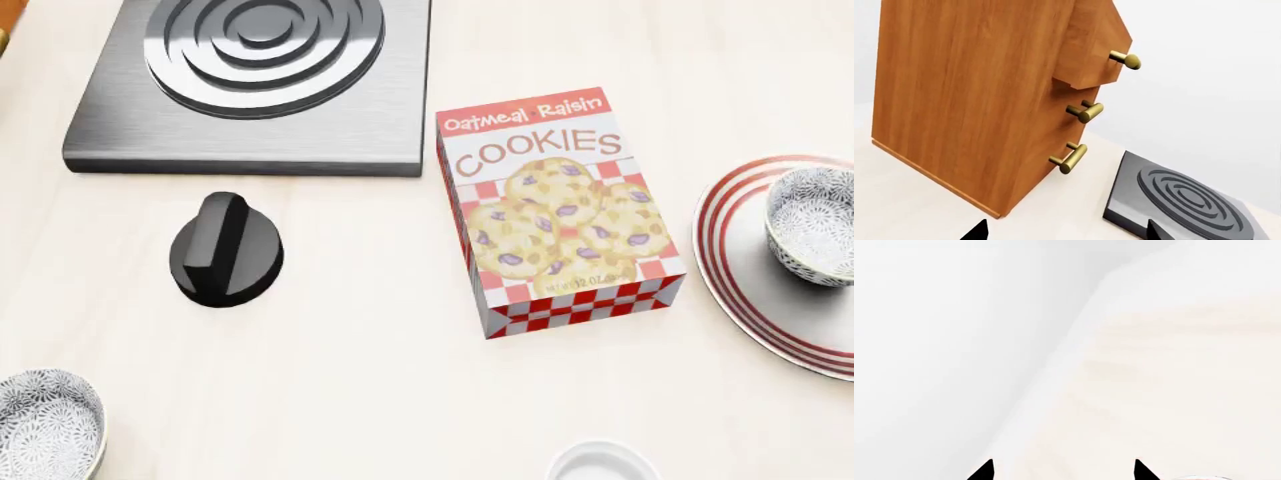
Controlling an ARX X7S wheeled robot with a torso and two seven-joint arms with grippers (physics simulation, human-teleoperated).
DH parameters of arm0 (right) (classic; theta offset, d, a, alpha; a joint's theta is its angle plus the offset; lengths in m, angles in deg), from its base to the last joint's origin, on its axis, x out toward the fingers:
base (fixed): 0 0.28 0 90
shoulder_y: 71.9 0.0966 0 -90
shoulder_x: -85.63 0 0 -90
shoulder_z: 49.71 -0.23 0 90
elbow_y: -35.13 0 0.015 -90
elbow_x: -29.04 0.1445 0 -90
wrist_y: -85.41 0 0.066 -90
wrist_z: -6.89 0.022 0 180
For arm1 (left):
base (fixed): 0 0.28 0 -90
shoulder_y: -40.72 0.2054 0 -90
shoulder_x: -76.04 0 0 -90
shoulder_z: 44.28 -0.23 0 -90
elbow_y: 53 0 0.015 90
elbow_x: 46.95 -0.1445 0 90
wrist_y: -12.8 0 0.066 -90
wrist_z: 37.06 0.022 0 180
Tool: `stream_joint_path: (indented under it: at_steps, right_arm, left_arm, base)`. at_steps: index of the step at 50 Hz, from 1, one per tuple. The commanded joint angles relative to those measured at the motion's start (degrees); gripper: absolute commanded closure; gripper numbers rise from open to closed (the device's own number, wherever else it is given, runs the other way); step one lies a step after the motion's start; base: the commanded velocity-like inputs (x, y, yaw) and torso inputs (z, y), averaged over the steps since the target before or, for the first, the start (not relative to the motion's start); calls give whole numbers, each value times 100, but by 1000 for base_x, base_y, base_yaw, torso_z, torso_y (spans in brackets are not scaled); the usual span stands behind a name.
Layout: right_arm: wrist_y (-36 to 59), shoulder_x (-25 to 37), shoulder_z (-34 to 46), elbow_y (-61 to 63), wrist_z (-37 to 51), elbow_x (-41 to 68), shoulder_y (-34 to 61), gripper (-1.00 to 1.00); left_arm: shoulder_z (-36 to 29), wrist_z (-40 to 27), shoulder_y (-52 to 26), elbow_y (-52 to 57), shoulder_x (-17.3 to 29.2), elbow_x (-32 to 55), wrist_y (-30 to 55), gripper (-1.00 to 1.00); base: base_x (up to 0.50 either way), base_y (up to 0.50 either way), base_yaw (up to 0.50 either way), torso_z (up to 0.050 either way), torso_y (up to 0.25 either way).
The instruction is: Pick the akita bowl from table center and place it on the plate.
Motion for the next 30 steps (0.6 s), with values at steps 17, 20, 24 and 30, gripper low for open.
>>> stream_joint_path:
  at_steps: [17,20,24,30]
  right_arm:
    - [1485,-28,207,2750,895,1568,-291,-100]
    - [1658,13,136,3003,1113,1879,-265,-100]
    - [1892,95,126,3265,1451,2291,-52,-100]
    - [2180,149,199,3514,1997,2916,321,-100]
  left_arm:
    - [-132,-59,-62,122,90,-74,35,-100]
    - [-190,-41,-90,98,85,-108,32,-100]
    - [-224,-55,-81,144,90,-120,43,-100]
    - [-310,-34,-105,125,85,-189,30,-100]
  base:
    - [0,0,0,0,0]
    - [0,0,0,0,0]
    - [0,0,0,0,0]
    - [0,0,0,0,0]
